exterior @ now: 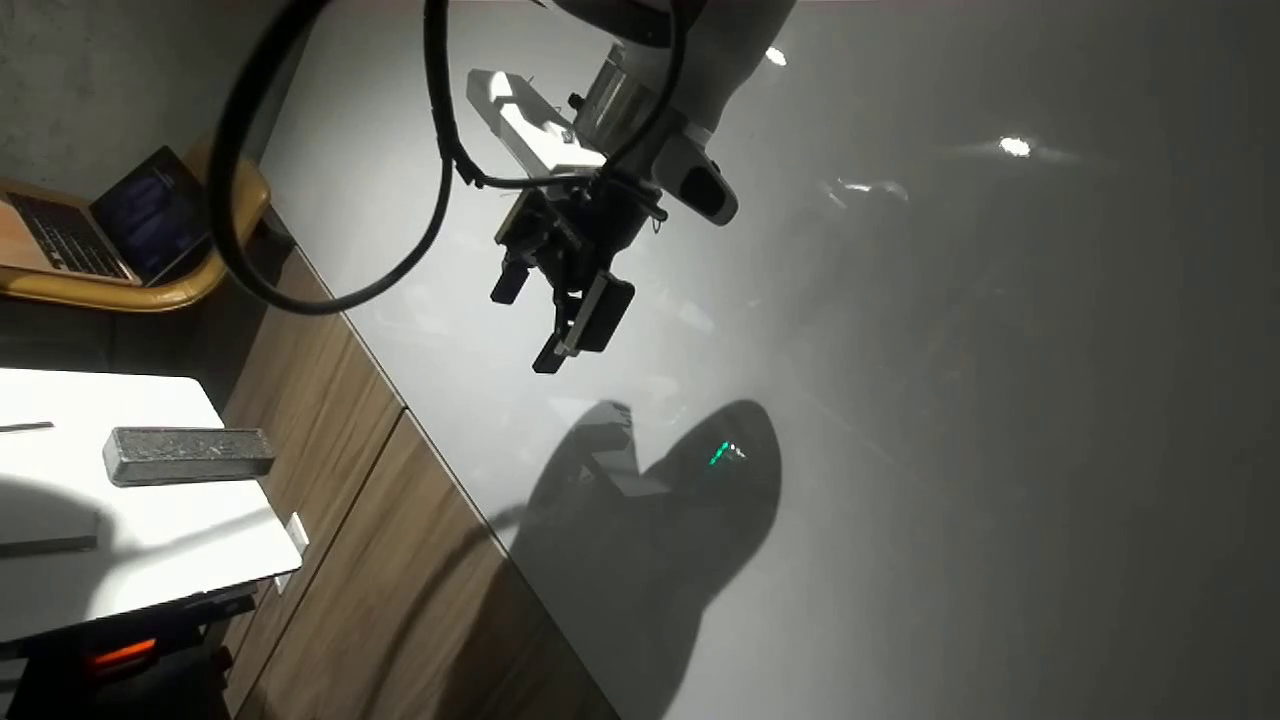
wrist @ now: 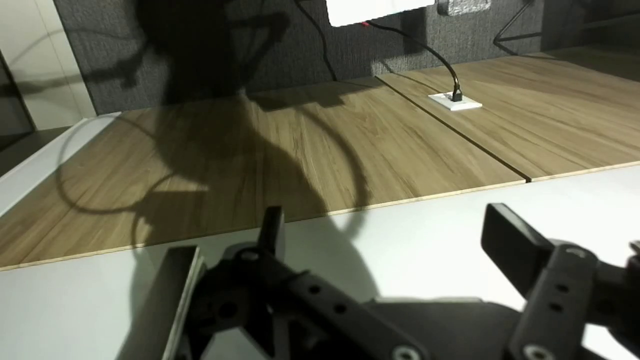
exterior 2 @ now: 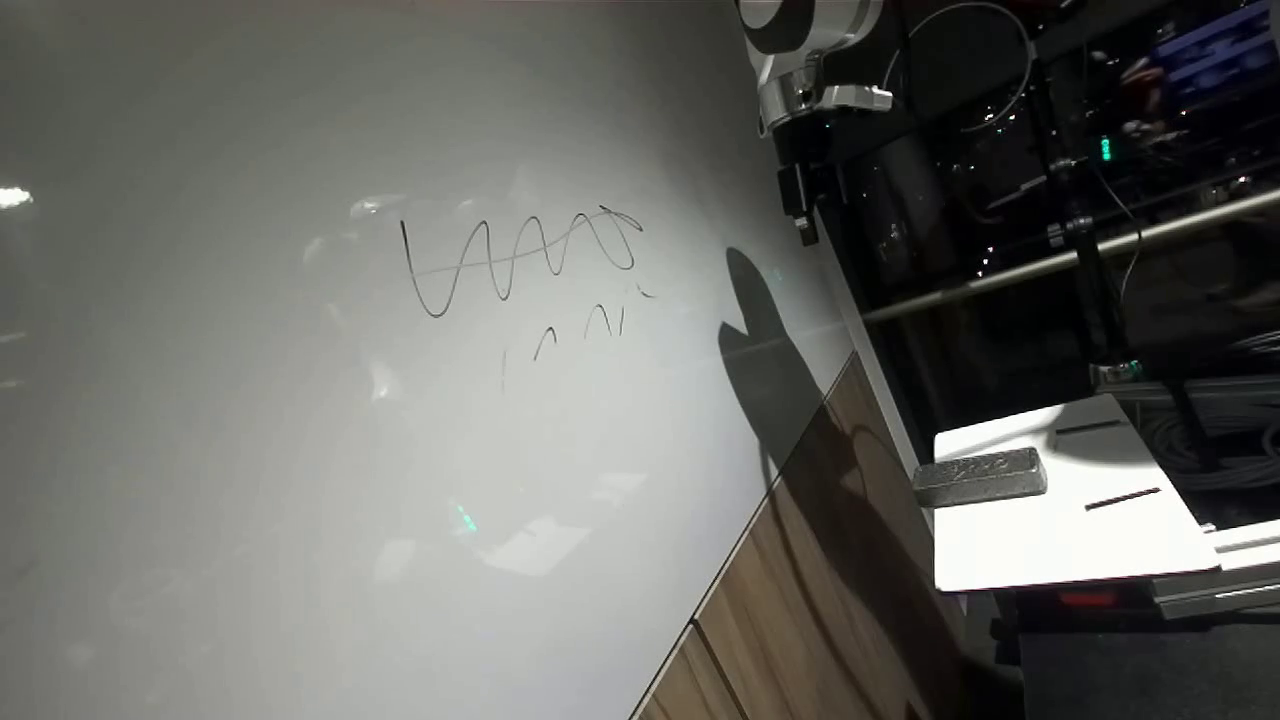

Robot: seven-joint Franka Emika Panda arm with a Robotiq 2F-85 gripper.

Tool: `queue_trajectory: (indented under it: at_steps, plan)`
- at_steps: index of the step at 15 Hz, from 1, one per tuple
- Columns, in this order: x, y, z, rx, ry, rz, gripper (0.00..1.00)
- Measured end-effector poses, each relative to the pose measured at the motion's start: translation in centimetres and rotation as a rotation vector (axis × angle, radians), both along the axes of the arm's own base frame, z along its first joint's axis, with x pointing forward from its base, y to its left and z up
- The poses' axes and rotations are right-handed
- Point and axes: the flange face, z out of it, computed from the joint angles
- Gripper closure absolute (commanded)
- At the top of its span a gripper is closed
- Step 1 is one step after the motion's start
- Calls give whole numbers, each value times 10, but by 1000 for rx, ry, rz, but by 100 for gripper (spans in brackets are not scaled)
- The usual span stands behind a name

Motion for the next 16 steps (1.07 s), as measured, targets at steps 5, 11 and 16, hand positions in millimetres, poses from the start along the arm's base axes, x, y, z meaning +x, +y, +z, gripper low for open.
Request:
queue_trajectory:
  at_steps: [5,11,16]
  plan:
    - [0,0,0,0,1,0,0]
    - [-5,22,-15,5,32,37,0]
    - [-35,79,-44,13,90,125,0]
